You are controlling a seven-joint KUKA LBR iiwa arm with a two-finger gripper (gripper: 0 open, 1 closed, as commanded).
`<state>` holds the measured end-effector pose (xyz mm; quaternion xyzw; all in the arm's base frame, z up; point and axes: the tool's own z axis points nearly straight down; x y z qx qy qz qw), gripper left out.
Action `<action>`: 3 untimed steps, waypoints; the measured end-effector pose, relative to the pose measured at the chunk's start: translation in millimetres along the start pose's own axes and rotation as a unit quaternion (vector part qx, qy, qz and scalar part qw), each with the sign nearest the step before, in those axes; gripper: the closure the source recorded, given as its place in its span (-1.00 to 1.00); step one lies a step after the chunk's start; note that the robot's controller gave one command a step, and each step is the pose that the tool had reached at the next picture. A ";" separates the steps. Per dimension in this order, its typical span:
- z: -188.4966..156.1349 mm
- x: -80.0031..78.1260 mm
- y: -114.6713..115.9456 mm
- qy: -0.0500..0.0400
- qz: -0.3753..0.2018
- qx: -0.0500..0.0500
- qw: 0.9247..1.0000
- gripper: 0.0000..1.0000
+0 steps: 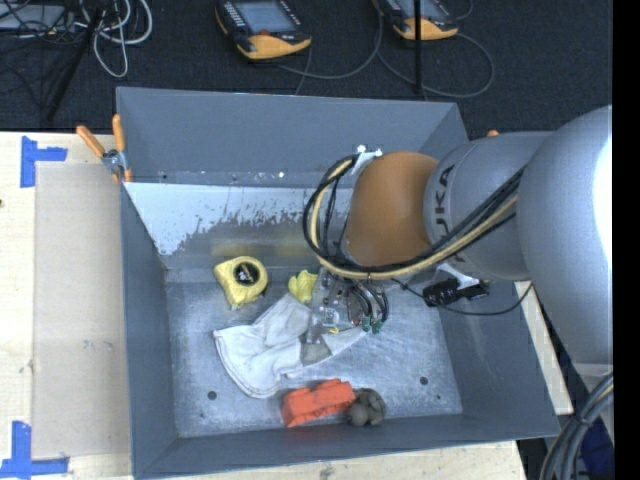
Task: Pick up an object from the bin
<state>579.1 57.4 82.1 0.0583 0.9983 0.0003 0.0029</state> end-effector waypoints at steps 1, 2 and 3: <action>-16.5 1.3 -0.1 0.003 0.000 0.000 1.000 1.00; -31.9 0.7 -0.2 0.003 0.000 0.000 1.000 1.00; -49.5 1.7 -0.5 0.005 0.000 0.001 1.000 1.00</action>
Offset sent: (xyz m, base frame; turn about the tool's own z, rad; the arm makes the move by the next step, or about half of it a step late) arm 0.0000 -0.0001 0.0854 0.0000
